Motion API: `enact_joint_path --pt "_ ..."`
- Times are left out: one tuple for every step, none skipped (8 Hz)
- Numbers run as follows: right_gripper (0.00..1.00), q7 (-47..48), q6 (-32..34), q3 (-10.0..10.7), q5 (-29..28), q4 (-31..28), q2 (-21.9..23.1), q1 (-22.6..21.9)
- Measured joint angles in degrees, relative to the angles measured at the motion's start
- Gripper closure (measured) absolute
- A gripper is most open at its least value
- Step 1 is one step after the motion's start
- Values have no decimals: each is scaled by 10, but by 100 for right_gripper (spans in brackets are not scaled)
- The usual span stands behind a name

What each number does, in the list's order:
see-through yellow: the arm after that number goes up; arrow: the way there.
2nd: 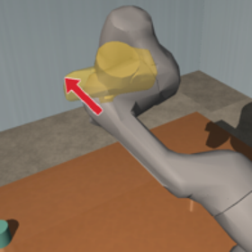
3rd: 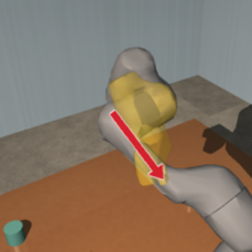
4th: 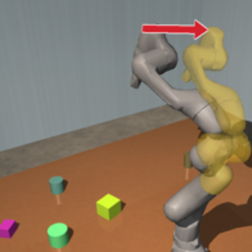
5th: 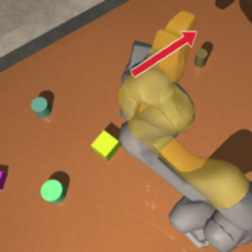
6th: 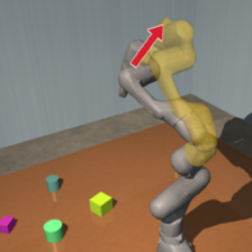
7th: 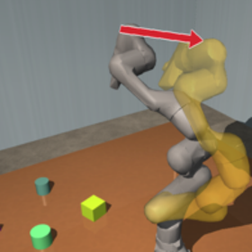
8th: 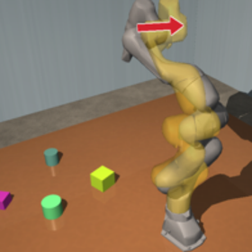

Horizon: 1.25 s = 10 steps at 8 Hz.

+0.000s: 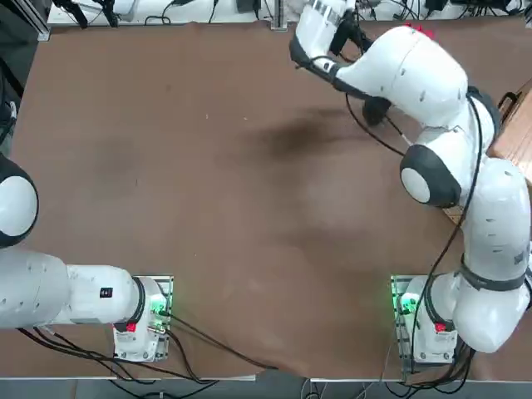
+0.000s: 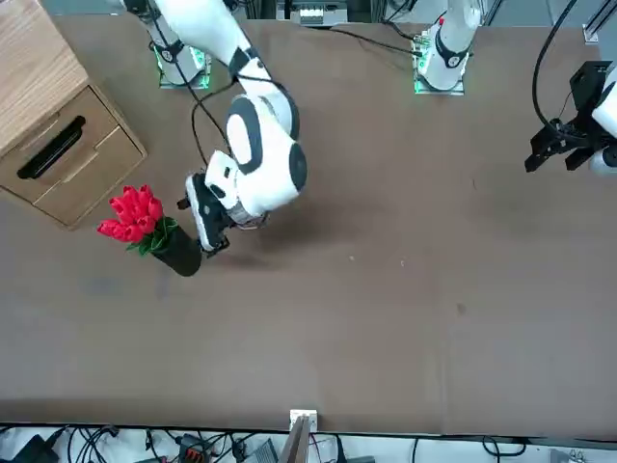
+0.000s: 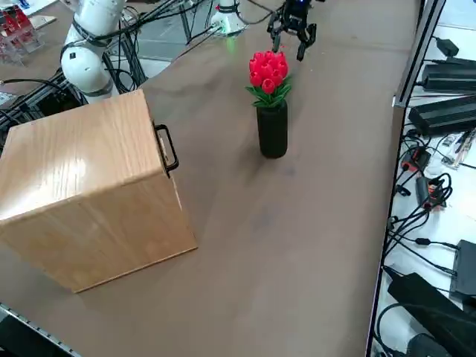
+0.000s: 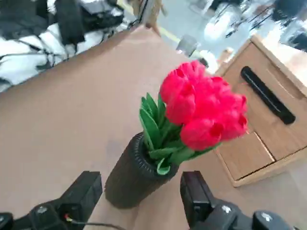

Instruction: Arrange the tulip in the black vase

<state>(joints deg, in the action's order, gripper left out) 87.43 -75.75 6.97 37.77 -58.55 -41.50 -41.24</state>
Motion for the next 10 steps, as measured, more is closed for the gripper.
enact_joint_path --pt "0 -57 -14 1 -38 10 26 25" --pt "0 -118 -25 2 -75 14 54 57" --pt "0 -183 -30 2 -106 15 80 91" --pt "0 -250 -31 3 -133 15 101 125" --pt "0 -313 -32 3 -160 15 118 156" --pt "0 -371 -34 3 -188 15 131 189" --pt "0 -421 -35 3 -211 14 141 217" --pt "0 -471 -36 3 -227 14 146 240" --pt "0 -523 -36 3 -249 12 152 263" --pt "0 -574 -36 3 -281 8 158 290"
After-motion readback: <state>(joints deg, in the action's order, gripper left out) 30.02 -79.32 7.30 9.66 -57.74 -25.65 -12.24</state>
